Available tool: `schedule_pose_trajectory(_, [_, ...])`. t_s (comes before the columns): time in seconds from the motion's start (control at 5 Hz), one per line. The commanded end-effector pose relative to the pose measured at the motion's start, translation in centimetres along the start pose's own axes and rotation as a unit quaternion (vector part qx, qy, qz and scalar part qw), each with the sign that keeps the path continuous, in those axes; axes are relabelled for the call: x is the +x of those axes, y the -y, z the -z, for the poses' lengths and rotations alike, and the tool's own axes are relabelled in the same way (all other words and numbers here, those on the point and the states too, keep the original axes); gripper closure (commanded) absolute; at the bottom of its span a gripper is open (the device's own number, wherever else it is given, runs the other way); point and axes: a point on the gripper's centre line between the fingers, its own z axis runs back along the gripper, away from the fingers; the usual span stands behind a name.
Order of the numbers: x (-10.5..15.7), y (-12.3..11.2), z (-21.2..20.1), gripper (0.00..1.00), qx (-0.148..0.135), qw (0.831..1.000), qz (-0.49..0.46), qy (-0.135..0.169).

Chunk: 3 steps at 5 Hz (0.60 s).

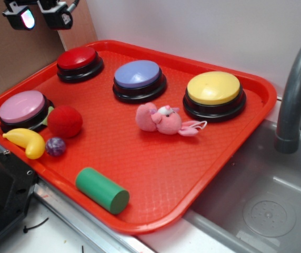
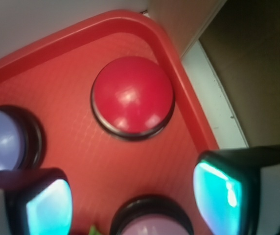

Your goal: Push the red button.

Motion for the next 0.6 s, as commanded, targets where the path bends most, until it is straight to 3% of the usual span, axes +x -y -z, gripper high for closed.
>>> schedule_pose_trajectory(0.0, [-1.02, 0.37, -2.83, 0.00, 0.000, 0.999, 0.017, 0.036])
schedule_pose_trajectory(0.4, [-1.76, 0.80, -3.70, 0.00, -0.004, 0.999, 0.032, 0.037])
